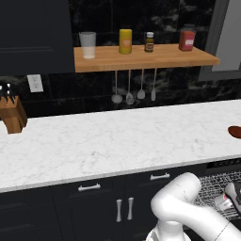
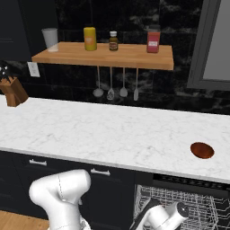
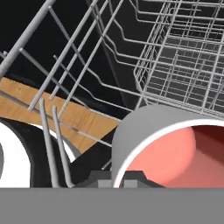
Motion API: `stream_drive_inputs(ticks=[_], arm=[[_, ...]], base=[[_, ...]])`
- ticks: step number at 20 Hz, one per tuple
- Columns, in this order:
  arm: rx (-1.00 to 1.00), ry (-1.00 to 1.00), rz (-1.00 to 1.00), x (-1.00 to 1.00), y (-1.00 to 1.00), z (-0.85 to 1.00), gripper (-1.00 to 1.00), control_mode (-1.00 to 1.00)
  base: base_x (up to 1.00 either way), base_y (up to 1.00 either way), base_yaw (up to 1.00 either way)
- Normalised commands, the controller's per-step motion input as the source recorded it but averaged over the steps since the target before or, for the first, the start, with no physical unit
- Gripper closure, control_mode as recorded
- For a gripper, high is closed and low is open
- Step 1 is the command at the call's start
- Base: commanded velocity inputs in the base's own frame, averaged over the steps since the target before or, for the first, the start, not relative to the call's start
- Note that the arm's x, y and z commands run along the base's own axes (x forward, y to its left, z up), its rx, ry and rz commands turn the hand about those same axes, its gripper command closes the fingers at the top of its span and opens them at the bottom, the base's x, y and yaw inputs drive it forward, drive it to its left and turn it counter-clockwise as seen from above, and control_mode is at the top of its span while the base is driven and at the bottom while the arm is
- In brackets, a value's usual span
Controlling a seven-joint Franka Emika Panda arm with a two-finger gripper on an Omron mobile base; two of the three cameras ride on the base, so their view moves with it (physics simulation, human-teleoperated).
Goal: Pick up the cup and bowl from the counter, place them in the dishwasher, and close the dishwasher door.
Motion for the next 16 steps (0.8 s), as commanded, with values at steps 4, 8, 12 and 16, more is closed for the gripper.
stream_drive_inputs(ticks=[4,8,12,16], arm=[[-0.02,0.03,-0.09,-0.18,0.11,-0.28,-1.00,-1.00],[0.00,0.00,-0.13,-0.26,0.01,0.09,-1.00,-1.00],[0.00,0.00,-0.18,-0.12,0.00,0.52,-1.00,-1.00],[0.00,0.00,-0.20,-0.20,0.01,0.81,-1.00,-1.00]], base=[[0.00,0.00,0.00],[0.00,0.00,0.00],[0.00,0.00,0.00],[0.00,0.00,0.00]])
